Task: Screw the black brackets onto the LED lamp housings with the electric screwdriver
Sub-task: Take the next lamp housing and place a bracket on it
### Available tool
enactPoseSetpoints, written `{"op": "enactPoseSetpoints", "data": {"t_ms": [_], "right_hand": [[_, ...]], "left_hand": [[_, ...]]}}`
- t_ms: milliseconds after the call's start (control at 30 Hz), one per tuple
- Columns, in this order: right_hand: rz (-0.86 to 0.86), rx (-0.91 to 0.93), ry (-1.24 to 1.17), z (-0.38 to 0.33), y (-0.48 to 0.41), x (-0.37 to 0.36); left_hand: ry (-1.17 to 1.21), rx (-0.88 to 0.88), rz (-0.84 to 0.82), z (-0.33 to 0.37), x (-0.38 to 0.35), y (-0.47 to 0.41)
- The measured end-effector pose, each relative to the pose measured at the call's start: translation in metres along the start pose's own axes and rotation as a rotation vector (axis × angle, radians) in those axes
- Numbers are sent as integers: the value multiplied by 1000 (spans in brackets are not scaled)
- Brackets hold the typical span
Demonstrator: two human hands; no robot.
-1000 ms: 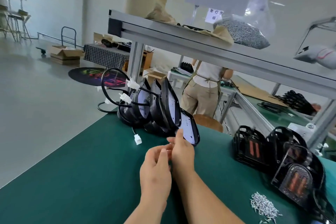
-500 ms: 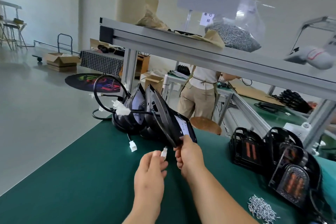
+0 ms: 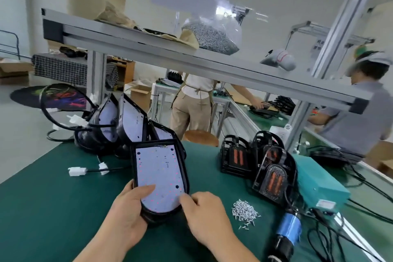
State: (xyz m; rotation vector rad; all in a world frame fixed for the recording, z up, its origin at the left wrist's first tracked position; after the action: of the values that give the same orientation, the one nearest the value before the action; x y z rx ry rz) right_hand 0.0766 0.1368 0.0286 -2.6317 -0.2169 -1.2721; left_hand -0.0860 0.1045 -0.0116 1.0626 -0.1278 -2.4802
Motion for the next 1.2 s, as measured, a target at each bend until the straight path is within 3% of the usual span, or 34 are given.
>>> {"op": "enactPoseSetpoints", "data": {"t_ms": [133, 300, 433, 667, 767, 1033, 1200], "right_hand": [[162, -139, -167, 44, -25, 63], [442, -270, 21, 109, -69, 138], [440, -418, 38, 133, -91, 145], [354, -486, 165, 127, -109, 139], [400, -523, 120, 130, -107, 143], [737, -275, -171, 104, -88, 159], [625, -17, -122, 51, -65, 142]], "left_hand": [[-31, 35, -78, -7, -6, 1], [-37, 105, -175, -22, -25, 11], [-49, 151, -223, -22, -35, 19], [-40, 170, -253, -17, -40, 26], [-29, 192, -241, -16, -39, 26], [-73, 228, -252, -19, -34, 23], [-65, 231, -276, -19, -34, 23]]}}
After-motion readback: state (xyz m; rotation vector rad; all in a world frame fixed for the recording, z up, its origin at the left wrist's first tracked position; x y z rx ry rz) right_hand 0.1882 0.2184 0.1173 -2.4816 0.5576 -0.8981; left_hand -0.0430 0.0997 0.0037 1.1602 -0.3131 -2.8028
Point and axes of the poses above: each hand's wrist, its own y-axis away from the middle knuckle, its own x-axis out of the back of the hand, z = x × y, the point moved 6 cm from there along -y, towards the middle knuckle, and after that the axes turned 2 degrees about y, right-handed, at the moved point
